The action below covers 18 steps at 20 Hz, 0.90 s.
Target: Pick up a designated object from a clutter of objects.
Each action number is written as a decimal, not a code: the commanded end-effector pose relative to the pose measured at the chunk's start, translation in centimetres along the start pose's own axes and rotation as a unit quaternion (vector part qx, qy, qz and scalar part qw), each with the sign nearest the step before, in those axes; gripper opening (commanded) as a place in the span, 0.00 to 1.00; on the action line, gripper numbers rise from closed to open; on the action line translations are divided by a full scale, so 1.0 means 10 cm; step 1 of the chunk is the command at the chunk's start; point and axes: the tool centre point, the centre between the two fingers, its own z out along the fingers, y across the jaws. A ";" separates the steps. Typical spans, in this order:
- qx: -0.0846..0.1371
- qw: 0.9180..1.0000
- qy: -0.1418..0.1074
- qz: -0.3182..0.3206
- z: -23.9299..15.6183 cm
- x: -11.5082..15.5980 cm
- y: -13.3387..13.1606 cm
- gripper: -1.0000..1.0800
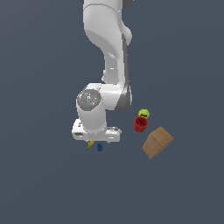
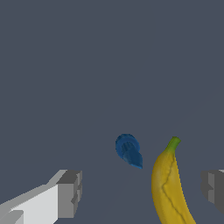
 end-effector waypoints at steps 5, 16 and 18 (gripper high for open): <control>0.000 1.000 0.000 0.000 0.18 0.00 0.00 0.96; 0.000 1.000 0.001 0.000 0.51 0.01 0.00 0.00; 0.000 1.000 0.001 0.000 0.51 0.01 0.00 0.00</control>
